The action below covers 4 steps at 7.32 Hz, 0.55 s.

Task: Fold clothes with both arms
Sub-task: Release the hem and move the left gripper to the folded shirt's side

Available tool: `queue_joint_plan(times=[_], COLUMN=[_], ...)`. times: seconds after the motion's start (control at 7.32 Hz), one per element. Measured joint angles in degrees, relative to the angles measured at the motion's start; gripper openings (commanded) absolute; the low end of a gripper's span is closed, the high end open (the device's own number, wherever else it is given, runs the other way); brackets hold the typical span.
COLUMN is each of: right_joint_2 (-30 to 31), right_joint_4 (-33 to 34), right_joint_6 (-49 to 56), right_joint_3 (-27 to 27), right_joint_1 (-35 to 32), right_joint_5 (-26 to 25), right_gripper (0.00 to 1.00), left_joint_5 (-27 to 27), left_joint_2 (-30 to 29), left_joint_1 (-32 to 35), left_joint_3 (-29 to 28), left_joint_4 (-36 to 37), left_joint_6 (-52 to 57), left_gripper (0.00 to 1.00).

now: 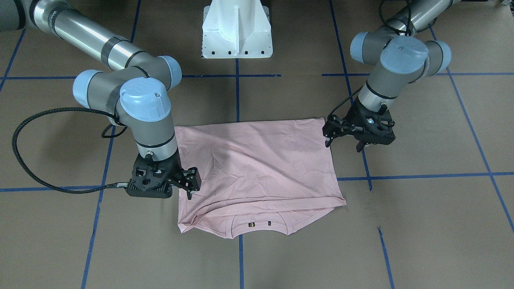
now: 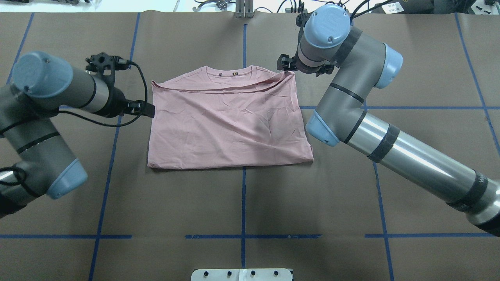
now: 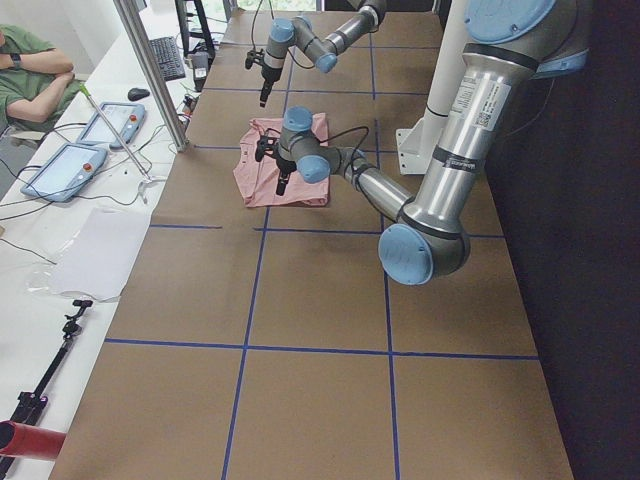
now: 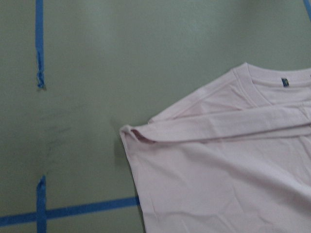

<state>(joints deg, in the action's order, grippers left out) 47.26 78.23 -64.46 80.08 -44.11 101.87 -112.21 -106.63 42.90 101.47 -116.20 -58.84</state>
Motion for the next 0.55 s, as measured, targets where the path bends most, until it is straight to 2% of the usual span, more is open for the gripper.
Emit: queue_joint_plan(times=[0.14, 0.27, 0.55], right_joint_2=[0.73, 1.06, 1.73], right_joint_4=[-0.01, -0.01, -0.01], right_joint_6=[0.19, 0.21, 0.27], right_joint_3=[1.09, 1.54, 2.37], right_joint_1=[-0.05, -0.08, -0.10], right_joint_5=[0.18, 0.20, 0.11], right_gripper=[1.00, 1.00, 1.00], left_joint_5=[0.93, 3.37, 6.59], left_joint_2=[3.73, 5.77, 6.14], left_joint_1=[-2.71, -6.29, -10.98], left_joint_3=[2.16, 2.87, 2.60], left_joint_4=[-3.20, -6.19, -8.01], left_joint_6=[-5.26, -11.81, -18.70], left_gripper=[0.56, 0.49, 0.49])
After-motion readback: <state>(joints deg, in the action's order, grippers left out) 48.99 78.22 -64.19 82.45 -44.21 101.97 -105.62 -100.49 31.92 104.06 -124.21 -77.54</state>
